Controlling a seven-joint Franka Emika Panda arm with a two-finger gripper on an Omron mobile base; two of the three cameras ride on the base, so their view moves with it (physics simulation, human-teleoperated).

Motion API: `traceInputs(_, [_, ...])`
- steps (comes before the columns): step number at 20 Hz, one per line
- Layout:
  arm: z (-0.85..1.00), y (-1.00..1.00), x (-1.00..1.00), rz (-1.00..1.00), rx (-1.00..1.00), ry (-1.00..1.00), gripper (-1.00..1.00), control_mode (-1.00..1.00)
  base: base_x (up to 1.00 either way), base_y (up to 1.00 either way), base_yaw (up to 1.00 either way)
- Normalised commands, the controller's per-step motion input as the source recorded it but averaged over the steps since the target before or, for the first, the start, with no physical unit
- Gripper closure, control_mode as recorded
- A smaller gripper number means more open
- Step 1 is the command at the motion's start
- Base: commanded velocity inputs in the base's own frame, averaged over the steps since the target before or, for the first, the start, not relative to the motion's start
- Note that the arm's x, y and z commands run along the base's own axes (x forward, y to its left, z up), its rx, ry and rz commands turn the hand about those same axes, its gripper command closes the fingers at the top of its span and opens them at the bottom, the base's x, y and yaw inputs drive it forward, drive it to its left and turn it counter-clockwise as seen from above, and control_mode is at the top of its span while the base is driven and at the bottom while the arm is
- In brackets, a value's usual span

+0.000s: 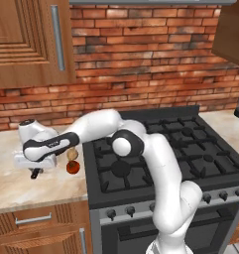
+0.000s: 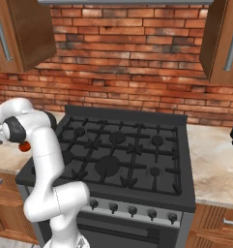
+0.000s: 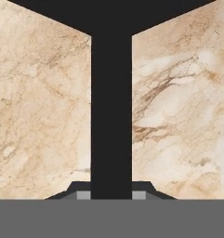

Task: Place the pan on the front right burner on the stove. Then place the tomato and the onion in the pan and turn on the front right burner.

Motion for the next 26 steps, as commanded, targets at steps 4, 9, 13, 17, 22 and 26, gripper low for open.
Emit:
traceInputs(4, [0.44,0.00,0.07,0.00,0.00,-0.06,1.00,-1.00,0.00,0.00,0.00])
traceInputs(9, [0.36,0.00,0.09,0.00,-0.01,-0.09,1.00,-1.00,0.00,0.00,0.00])
traceInputs(13, [0.39,-0.03,0.01,0.00,0.00,-0.03,1.00,-1.00,0.00,0.00,0.00])
traceInputs(17, [0.30,-0.30,0.00,-0.02,0.00,0.00,1.00,-1.00,0.00,0.00,0.00])
traceInputs(22, [0.20,-0.55,-0.04,0.00,0.00,-0.02,1.00,-1.00,0.00,0.00,0.00])
traceInputs(26, [0.08,-0.71,-0.23,0.00,0.00,-0.06,1.00,-1.00,0.00,0.00,0.00])
